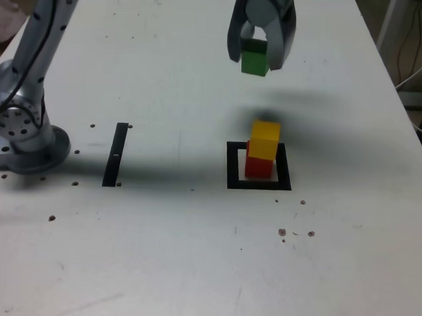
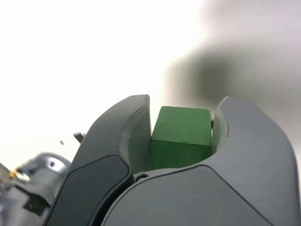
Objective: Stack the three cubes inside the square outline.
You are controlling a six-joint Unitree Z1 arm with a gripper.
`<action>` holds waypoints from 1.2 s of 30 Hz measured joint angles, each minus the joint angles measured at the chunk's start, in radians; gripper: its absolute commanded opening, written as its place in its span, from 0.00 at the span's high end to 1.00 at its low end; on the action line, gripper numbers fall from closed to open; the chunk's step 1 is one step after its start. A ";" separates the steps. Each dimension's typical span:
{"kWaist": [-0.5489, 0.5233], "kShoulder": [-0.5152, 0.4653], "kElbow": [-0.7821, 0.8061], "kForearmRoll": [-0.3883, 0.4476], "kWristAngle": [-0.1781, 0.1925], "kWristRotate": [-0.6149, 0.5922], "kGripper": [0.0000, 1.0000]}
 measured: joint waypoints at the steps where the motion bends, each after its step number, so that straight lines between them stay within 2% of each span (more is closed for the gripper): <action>1: -0.008 -0.004 0.009 0.000 -0.012 -0.018 0.64; 3: -0.022 -0.012 0.033 0.000 -0.028 -0.052 0.64; 10: -0.086 -0.032 0.053 -0.003 -0.051 -0.165 0.64; 18: -0.168 -0.036 0.060 -0.004 -0.060 -0.302 0.64; 36: -0.271 -0.036 0.073 -0.009 -0.086 -0.436 0.64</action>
